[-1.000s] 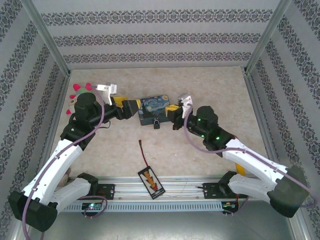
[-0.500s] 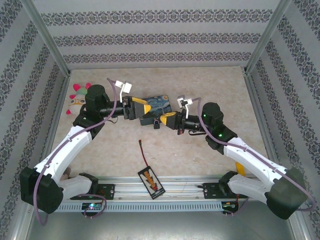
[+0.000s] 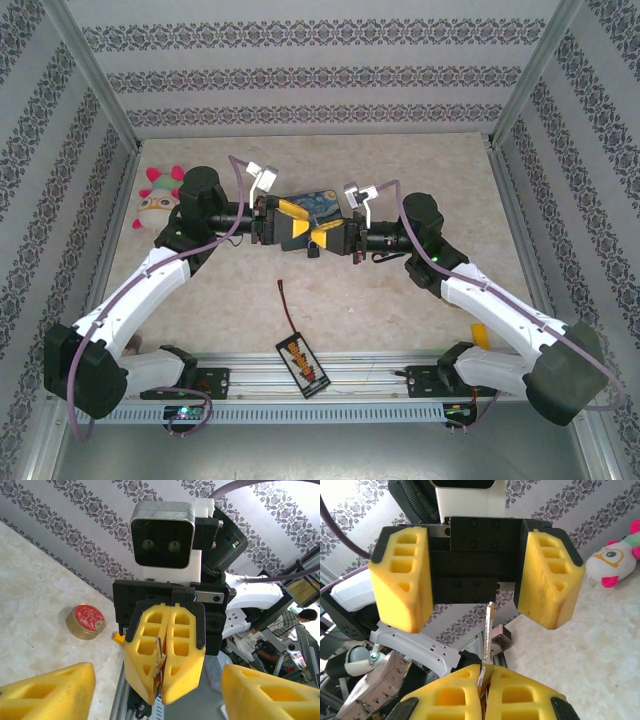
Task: Unlock a padlock with a key
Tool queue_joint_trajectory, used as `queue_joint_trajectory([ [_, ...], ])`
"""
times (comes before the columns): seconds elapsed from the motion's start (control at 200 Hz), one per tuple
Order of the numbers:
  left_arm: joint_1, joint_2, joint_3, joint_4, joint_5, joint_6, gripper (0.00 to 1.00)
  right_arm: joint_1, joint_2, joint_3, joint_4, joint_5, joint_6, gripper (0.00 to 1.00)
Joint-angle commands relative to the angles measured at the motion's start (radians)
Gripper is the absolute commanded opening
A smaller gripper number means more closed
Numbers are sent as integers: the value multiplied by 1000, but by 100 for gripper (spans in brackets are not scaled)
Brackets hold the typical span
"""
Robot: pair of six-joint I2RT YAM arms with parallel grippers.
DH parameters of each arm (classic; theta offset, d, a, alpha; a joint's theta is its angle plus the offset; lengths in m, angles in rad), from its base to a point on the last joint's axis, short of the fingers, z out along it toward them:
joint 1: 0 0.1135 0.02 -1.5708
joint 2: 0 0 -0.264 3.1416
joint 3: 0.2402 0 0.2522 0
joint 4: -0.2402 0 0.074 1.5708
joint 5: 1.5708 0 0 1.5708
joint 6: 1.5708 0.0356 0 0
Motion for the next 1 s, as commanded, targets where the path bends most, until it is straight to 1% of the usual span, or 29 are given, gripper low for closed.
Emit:
queue_joint_trajectory([
  [0.0,-16,19,12,136,44,-25,58,17,16,40,48,-38,8,0],
  [0.11,-18,37,-10,259,48,-111,52,19,28,44,51,-37,8,0],
  [0.16,-19,49,-17,316,49,-152,48,22,31,46,53,-38,8,0],
  [0.305,-20,83,-28,433,56,-250,27,24,36,47,54,-38,7,0],
  [0.36,-19,91,-30,458,61,-272,23,24,35,47,55,-35,8,0],
  [0.42,-19,95,-34,472,63,-286,23,23,33,46,54,-33,8,0],
  [0.515,-20,87,-38,453,63,-276,32,24,27,43,54,-27,6,0],
  [0.595,-20,76,-42,402,59,-244,36,23,23,40,54,-23,6,0],
  [0.795,-20,29,-43,176,38,-93,36,21,19,38,54,-16,2,0],
  [0.845,-19,18,-42,129,29,-62,34,22,21,38,53,-13,0,0],
  [0.895,-20,12,-40,105,25,-47,31,22,24,40,54,-13,0,0],
  [0.994,-19,15,-36,118,25,-55,29,24,35,46,56,-19,0,0],
])
